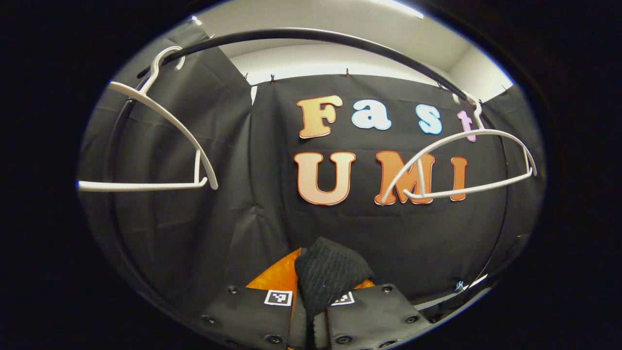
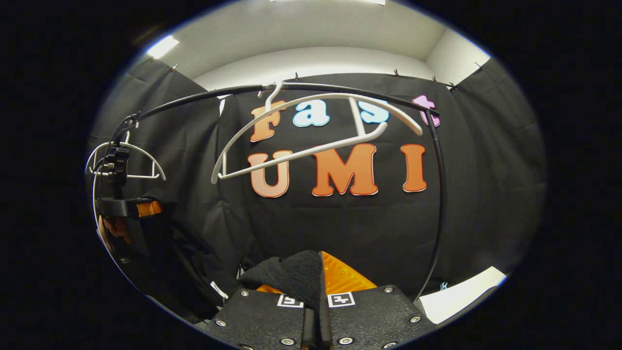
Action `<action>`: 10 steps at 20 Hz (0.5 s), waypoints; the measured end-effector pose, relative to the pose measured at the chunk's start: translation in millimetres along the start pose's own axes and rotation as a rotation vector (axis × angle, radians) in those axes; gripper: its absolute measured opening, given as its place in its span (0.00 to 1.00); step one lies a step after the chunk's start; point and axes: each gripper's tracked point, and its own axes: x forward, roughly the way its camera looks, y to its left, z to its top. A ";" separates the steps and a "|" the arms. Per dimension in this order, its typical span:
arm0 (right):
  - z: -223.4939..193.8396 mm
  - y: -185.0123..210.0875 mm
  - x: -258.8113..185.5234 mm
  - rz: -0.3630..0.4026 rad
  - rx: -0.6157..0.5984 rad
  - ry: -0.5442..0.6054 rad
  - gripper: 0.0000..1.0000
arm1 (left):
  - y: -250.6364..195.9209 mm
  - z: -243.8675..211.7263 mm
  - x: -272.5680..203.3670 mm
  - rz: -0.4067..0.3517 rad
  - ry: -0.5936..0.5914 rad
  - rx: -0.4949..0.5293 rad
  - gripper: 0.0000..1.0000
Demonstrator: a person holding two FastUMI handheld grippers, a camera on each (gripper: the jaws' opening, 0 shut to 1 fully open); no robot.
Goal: Grasp the clothes on the hanger with both hands and then place them into the laundry hamper below.
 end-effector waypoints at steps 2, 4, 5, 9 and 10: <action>-15.4 18.4 2.6 0.031 0.004 0.030 0.10 | -3.4 -22.3 -7.8 -0.009 0.037 0.012 0.14; -32.6 35.1 11.5 0.058 0.002 0.065 0.10 | -9.2 -51.0 -14.8 -0.018 0.083 0.005 0.14; -42.3 43.1 13.2 0.072 0.004 0.086 0.10 | -11.7 -65.2 -18.3 -0.025 0.100 0.008 0.14; -93.4 70.6 10.6 0.120 0.021 0.200 0.11 | -4.9 -133.7 -42.6 -0.026 0.228 0.037 0.15; -108.6 76.9 9.9 0.128 0.022 0.233 0.11 | -2.5 -153.3 -51.1 -0.022 0.269 0.044 0.15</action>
